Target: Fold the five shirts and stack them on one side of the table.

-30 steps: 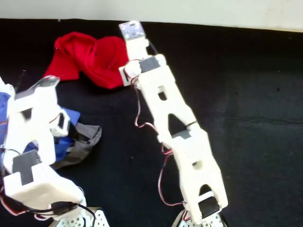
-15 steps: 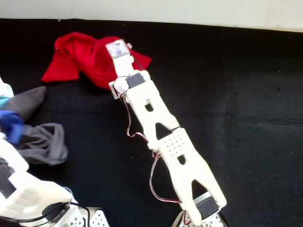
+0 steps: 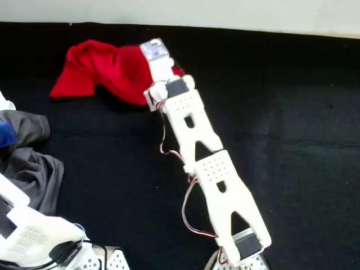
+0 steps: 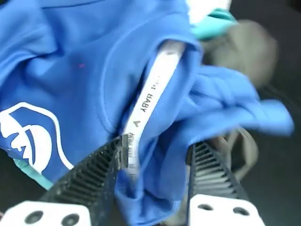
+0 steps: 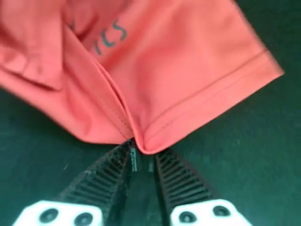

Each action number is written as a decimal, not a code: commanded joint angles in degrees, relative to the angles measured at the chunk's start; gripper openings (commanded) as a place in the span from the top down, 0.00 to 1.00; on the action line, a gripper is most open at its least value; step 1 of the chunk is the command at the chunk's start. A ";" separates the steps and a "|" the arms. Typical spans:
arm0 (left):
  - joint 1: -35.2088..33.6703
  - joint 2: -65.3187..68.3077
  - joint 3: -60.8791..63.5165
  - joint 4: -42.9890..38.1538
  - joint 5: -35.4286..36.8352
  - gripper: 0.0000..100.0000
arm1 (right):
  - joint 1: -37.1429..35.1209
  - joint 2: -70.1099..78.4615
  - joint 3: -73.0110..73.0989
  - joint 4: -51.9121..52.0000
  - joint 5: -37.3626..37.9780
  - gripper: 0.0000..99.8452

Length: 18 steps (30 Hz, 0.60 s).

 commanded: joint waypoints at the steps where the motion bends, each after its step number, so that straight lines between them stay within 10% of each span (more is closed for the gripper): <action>1: 4.44 -2.86 -8.04 5.71 2.73 0.78 | 2.77 -8.13 -9.80 9.71 0.79 0.99; 18: 16.57 -2.95 -25.01 18.02 9.14 0.78 | 27.21 -44.53 13.32 18.68 6.07 0.99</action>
